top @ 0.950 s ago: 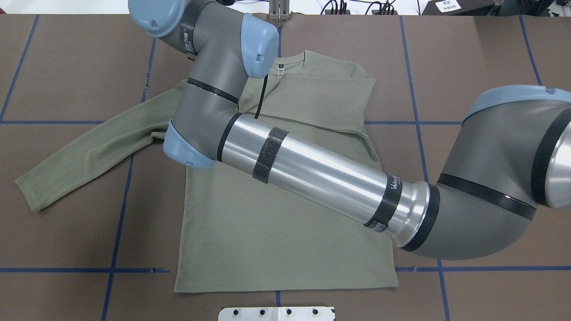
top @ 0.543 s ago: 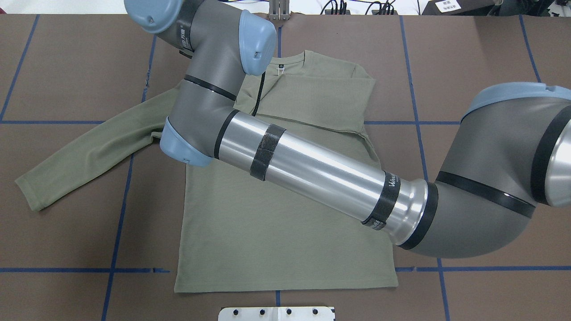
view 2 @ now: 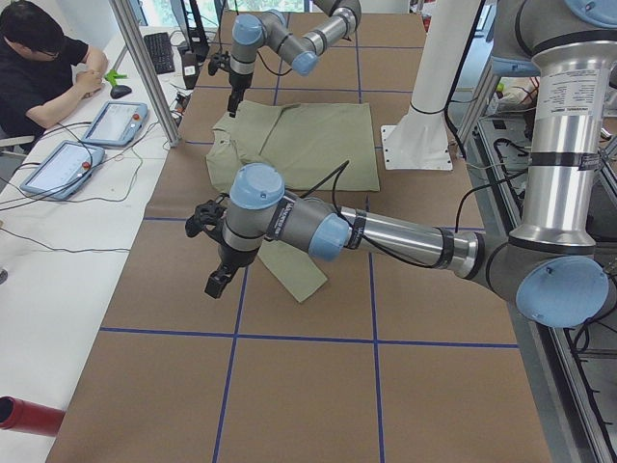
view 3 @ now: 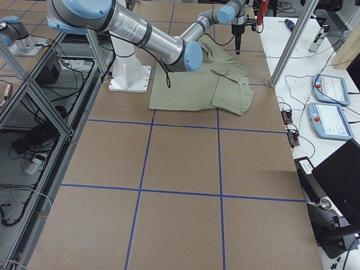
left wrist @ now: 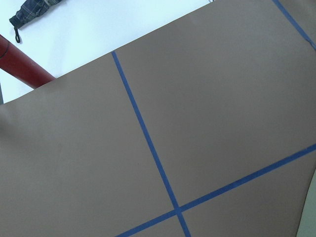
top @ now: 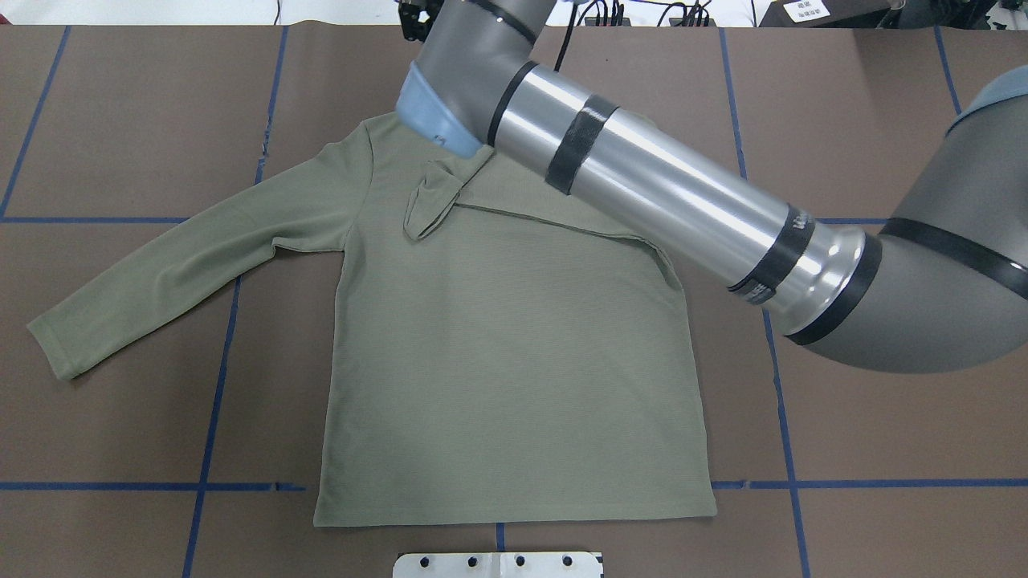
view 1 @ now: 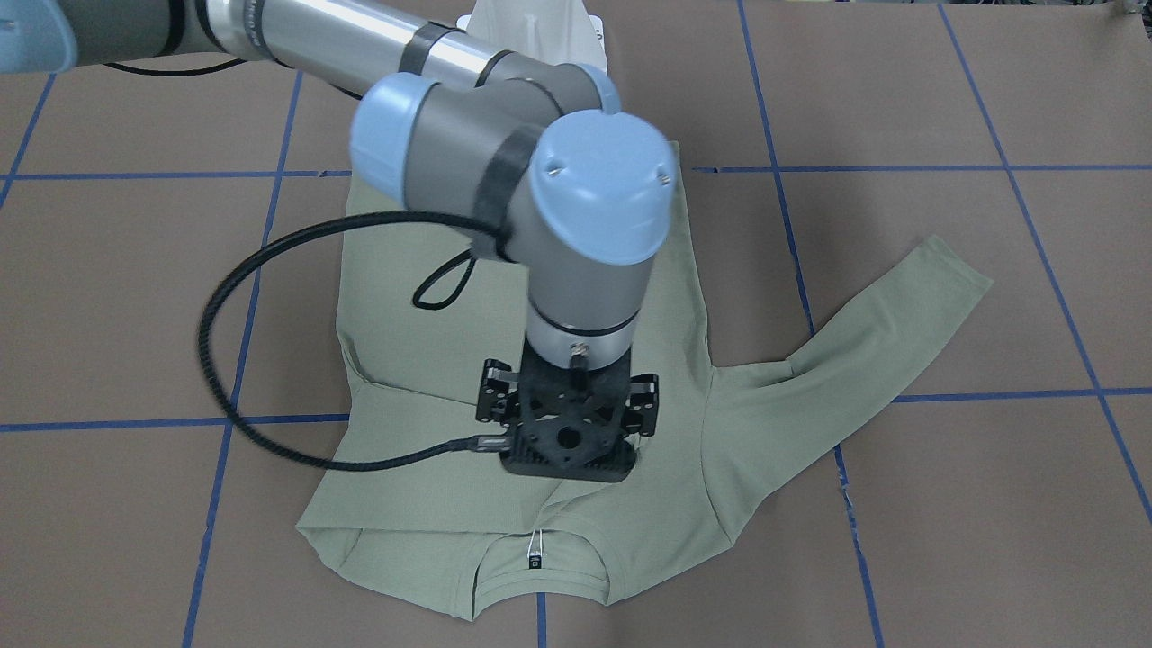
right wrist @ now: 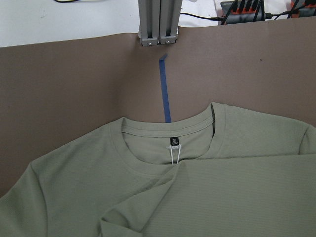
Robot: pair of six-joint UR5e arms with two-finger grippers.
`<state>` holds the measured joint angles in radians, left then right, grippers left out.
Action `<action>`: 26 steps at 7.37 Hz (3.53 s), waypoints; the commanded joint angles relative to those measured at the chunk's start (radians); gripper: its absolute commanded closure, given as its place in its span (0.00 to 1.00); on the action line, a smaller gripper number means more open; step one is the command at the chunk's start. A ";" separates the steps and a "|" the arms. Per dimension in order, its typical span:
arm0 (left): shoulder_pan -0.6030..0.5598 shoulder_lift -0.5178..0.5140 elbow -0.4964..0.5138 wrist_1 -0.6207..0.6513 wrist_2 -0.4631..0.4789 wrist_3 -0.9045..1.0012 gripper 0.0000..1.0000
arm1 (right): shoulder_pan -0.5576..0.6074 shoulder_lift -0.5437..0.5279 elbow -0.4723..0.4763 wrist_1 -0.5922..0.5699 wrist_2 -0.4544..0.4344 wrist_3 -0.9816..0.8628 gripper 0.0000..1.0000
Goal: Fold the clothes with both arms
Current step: 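Release the sleeve on the shirt and raise the right gripper away, then grasp the cuff of the other sleeve with the left gripper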
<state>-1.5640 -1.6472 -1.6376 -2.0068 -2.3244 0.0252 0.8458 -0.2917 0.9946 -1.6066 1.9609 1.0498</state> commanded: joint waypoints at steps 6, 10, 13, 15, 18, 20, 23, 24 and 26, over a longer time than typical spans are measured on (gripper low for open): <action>0.440 0.233 0.065 -0.588 0.092 -0.852 0.10 | 0.286 -0.629 0.561 -0.110 0.236 -0.448 0.00; 0.483 0.225 0.223 -0.730 0.077 -0.883 0.25 | 0.288 -0.662 0.615 -0.111 0.230 -0.447 0.00; 0.510 0.211 0.239 -0.730 0.071 -0.878 0.31 | 0.288 -0.672 0.619 -0.111 0.227 -0.447 0.00; 0.541 0.211 0.240 -0.730 0.073 -0.877 0.34 | 0.288 -0.678 0.622 -0.111 0.227 -0.445 0.00; 0.544 0.211 0.306 -0.772 0.071 -0.808 0.35 | 0.286 -0.676 0.622 -0.111 0.227 -0.439 0.00; 0.544 0.211 0.305 -0.783 0.071 -0.809 0.35 | 0.286 -0.676 0.625 -0.111 0.228 -0.439 0.00; 0.544 0.211 0.305 -0.799 0.071 -0.820 0.60 | 0.288 -0.675 0.639 -0.116 0.231 -0.438 0.00; 0.544 0.211 0.303 -0.800 0.071 -0.820 0.76 | 0.288 -0.675 0.639 -0.118 0.231 -0.438 0.00; 0.544 0.211 0.300 -0.802 0.071 -0.815 1.00 | 0.289 -0.675 0.639 -0.118 0.233 -0.438 0.00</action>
<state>-1.0201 -1.4358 -1.3359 -2.8068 -2.2534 -0.7934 1.1346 -0.9664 1.6334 -1.7239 2.1924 0.6120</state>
